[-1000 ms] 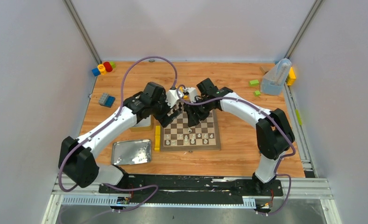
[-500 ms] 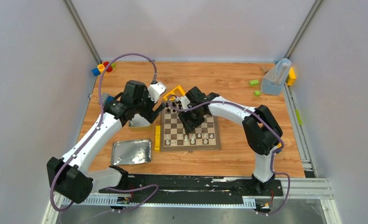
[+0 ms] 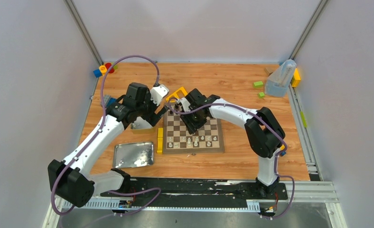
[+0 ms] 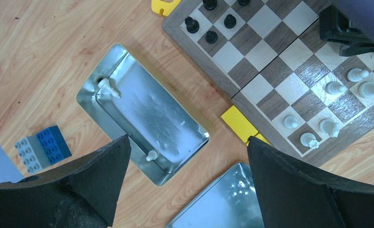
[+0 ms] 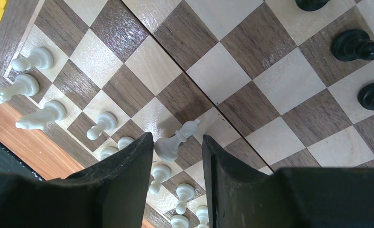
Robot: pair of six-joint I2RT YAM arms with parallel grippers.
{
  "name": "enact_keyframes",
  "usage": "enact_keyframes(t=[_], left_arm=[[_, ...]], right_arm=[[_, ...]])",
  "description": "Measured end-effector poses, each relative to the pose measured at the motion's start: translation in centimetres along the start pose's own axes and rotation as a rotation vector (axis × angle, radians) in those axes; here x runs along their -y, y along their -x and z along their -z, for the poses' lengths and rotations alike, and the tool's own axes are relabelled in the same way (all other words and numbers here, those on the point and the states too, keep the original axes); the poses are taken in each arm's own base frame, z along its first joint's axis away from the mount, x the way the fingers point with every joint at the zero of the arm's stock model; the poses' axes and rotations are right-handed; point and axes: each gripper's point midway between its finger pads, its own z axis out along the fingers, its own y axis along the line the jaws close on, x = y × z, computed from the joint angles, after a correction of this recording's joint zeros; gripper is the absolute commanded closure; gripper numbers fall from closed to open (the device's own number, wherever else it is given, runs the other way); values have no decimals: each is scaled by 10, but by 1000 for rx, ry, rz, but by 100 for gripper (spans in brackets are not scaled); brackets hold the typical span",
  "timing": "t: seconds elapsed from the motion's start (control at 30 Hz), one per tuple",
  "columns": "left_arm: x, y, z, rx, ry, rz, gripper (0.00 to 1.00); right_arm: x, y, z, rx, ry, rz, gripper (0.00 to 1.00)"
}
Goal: Set up the chess pieces on the board
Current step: Pick up the chess piece from the chessboard.
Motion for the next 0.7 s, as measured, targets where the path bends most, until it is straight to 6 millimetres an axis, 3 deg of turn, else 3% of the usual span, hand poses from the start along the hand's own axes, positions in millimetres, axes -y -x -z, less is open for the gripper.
enact_keyframes(t=[0.7], left_arm=[[-2,1,3,5,14,-1,0]], right_arm=[[12,-3,2,-11,-72,49,63]])
